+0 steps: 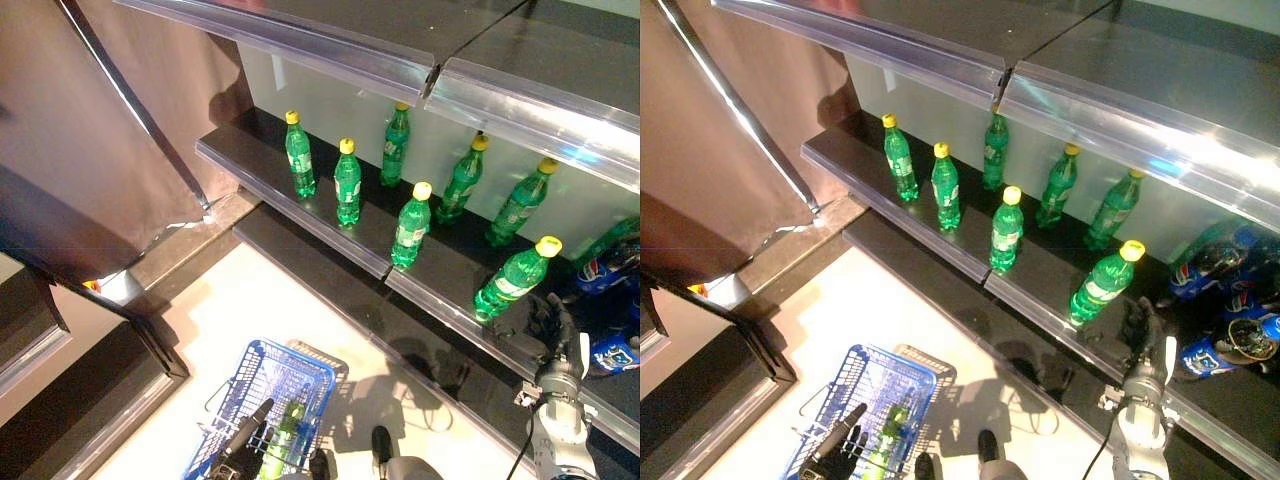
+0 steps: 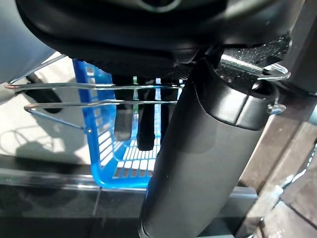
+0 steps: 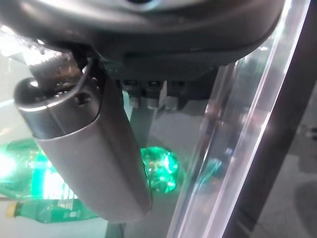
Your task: Pick up the drink and place into the basket.
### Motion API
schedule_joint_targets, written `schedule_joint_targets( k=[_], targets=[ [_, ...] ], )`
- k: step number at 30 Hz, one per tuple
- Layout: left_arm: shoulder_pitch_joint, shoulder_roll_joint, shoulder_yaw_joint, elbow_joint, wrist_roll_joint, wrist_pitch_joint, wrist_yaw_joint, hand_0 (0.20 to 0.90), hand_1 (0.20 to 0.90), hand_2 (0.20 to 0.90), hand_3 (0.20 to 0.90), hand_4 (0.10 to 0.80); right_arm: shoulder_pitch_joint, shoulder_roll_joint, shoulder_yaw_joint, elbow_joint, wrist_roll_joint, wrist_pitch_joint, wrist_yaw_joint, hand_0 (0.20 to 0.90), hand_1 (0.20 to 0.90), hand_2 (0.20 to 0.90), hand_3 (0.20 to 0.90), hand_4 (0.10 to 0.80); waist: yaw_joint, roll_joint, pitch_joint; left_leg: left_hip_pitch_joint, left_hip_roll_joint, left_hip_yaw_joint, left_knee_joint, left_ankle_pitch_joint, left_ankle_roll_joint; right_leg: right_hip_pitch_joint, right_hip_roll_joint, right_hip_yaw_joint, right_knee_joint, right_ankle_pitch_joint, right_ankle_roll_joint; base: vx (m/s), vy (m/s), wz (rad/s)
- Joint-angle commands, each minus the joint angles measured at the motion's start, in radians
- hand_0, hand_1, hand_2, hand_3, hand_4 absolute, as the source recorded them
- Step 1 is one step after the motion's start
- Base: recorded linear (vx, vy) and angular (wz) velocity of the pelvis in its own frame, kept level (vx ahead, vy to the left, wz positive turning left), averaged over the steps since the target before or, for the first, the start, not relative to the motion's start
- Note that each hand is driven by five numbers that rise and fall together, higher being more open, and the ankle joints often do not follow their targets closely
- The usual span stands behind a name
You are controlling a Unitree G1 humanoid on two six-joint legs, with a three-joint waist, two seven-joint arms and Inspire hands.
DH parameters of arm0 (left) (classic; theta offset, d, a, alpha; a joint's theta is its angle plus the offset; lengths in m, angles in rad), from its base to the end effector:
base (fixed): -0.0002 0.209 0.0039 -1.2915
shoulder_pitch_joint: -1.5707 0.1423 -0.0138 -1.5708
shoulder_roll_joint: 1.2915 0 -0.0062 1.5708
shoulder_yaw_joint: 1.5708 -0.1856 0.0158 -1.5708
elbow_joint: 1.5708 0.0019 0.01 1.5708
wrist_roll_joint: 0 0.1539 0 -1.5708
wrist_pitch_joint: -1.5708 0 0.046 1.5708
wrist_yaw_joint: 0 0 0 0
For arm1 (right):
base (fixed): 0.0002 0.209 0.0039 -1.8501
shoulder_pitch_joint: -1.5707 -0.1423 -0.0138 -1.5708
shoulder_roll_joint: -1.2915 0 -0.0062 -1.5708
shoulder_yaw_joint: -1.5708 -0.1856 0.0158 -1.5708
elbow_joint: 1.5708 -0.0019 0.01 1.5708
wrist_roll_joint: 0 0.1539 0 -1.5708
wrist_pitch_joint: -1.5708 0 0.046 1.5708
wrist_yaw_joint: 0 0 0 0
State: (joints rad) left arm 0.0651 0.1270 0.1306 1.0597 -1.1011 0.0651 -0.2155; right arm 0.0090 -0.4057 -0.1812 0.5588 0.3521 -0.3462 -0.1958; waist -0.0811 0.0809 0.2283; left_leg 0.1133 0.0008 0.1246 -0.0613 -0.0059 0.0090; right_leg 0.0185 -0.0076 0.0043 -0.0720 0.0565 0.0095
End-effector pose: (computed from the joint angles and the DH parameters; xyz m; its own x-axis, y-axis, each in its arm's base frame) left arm 0.0819 0.2073 -0.1308 0.5825 0.0374 -0.8120 -0.7526 0.4022 -0.5214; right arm 0.1824 -0.2969 -0.0111 0.8419 -0.5328 -0.0854 0.5242 0.8452 -0.1044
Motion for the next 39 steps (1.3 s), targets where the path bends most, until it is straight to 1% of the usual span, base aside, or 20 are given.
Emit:
schedule_joint_targets(
  k=[1,6,14,20,30,39],
  targets=[
    [-0.015,0.077,-0.004,-0.046,-0.050,-0.046,-0.093,0.300,0.300,0.300,0.200,0.100,-0.073,-0.109,-0.017,-0.117,-0.039,-0.054,0.018,0.900,0.900,0.900,0.900,0.800,0.021,-0.056,-0.051,-0.116,-0.047,-0.104,0.096,0.007,-0.015,-0.005,0.013,-0.070,0.105,-0.072,-0.001,0.000,0.000,0.00],
    [-0.017,0.074,-0.011,-0.050,-0.060,-0.050,-0.093,0.300,0.300,0.300,0.200,0.100,-0.100,-0.125,-0.006,-0.125,-0.047,-0.049,0.007,0.900,0.900,0.900,0.900,0.800,0.028,-0.050,-0.038,-0.125,-0.048,-0.109,0.100,0.012,-0.017,-0.013,0.010,-0.078,0.112,-0.075,-0.003,0.000,0.000,0.00],
    [-0.027,0.084,-0.021,-0.033,-0.071,-0.046,-0.099,0.300,0.300,0.300,0.200,0.100,-0.188,-0.159,-0.036,-0.061,0.064,-0.017,-0.030,0.900,0.900,0.900,0.900,0.800,0.047,-0.043,-0.023,-0.135,-0.050,-0.117,0.108,0.012,-0.021,-0.018,0.005,-0.092,0.121,-0.081,-0.007,0.015,0.006,0.07],
    [-0.038,0.096,-0.033,-0.025,-0.077,-0.038,-0.114,0.300,0.300,0.300,0.200,0.100,-0.269,-0.190,-0.046,-0.002,0.097,0.001,-0.044,0.900,0.900,0.900,0.900,0.800,0.060,-0.038,-0.013,-0.140,-0.053,-0.129,0.113,0.010,-0.020,-0.022,0.003,-0.097,0.129,-0.085,-0.011,0.016,0.007,0.06],
    [-0.064,0.120,-0.055,-0.030,-0.102,-0.030,-0.115,0.300,0.300,0.300,0.200,0.100,-0.345,-0.219,-0.025,0.034,0.118,0.022,-0.048,0.900,0.900,0.900,0.900,0.800,0.069,-0.045,0.013,-0.153,-0.057,-0.142,0.117,0.008,-0.014,-0.040,0.005,-0.095,0.142,-0.084,-0.013,-0.001,0.001,0.07],
    [-0.091,0.137,-0.074,-0.040,-0.128,-0.029,-0.110,0.300,0.300,0.300,0.200,0.100,-0.408,-0.225,0.002,0.058,0.118,0.031,-0.052,0.900,0.900,0.900,0.900,0.800,0.078,-0.051,0.041,-0.169,-0.060,-0.152,0.120,0.009,-0.008,-0.052,0.007,-0.090,0.144,-0.078,-0.014,0.000,0.000,0.00]
  ],
)
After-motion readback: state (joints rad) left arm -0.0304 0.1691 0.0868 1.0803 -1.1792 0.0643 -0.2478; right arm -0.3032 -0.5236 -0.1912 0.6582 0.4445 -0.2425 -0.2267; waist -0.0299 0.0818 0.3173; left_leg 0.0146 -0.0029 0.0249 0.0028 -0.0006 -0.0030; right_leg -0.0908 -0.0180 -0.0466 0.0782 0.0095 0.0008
